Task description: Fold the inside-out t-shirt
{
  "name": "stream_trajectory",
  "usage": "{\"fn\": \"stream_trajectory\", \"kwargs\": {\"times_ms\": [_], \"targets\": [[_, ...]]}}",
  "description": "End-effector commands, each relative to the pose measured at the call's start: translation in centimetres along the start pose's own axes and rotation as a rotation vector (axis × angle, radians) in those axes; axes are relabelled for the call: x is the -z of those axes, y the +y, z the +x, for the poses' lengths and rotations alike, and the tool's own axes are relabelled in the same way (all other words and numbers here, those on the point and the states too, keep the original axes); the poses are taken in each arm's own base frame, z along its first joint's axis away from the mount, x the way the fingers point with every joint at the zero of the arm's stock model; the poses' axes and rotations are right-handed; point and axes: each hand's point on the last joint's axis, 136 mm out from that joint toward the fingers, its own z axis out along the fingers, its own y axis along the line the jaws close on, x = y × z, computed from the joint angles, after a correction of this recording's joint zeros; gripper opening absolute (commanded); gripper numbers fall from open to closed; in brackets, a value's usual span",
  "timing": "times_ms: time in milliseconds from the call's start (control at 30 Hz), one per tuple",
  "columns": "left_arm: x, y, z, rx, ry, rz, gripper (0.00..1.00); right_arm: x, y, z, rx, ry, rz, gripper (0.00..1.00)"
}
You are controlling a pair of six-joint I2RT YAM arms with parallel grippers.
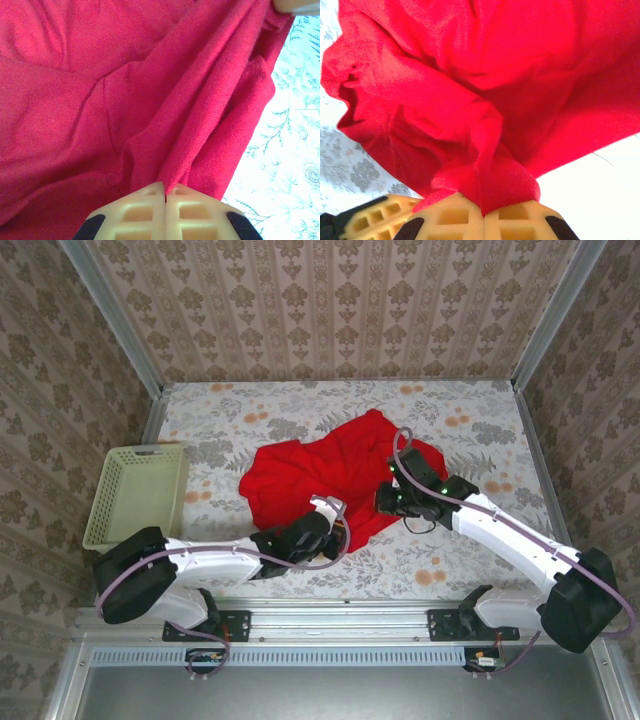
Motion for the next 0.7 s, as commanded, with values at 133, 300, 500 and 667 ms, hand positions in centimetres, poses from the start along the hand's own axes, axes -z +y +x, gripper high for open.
{"fn": "stream_trajectory", "kwargs": {"times_ms": [133,300,500,667], "targets": [[-0.5,-1.0,-0.6,-0.025,0.014,0.024,0.00,1.5,-2.6,2.0,0.059,0.039,0.034,0.12],[-1.5,-3.2,-1.5,-0.024,0.018,0.098,0.00,0.5,-3.4,4.3,0.073,0.057,-0.016,0.20],[-2.9,-4.5,-1.5,-0.040,0.048,0.127,0.00,0.2,-5.8,6.0,0.028,0.045,0.040,0.26],[-3.5,-4.7,-1.1,-0.042,0.066,0.136,0.00,0.1,-7.1,6.9,-0.046,0.049,0.076,0.38]]}}
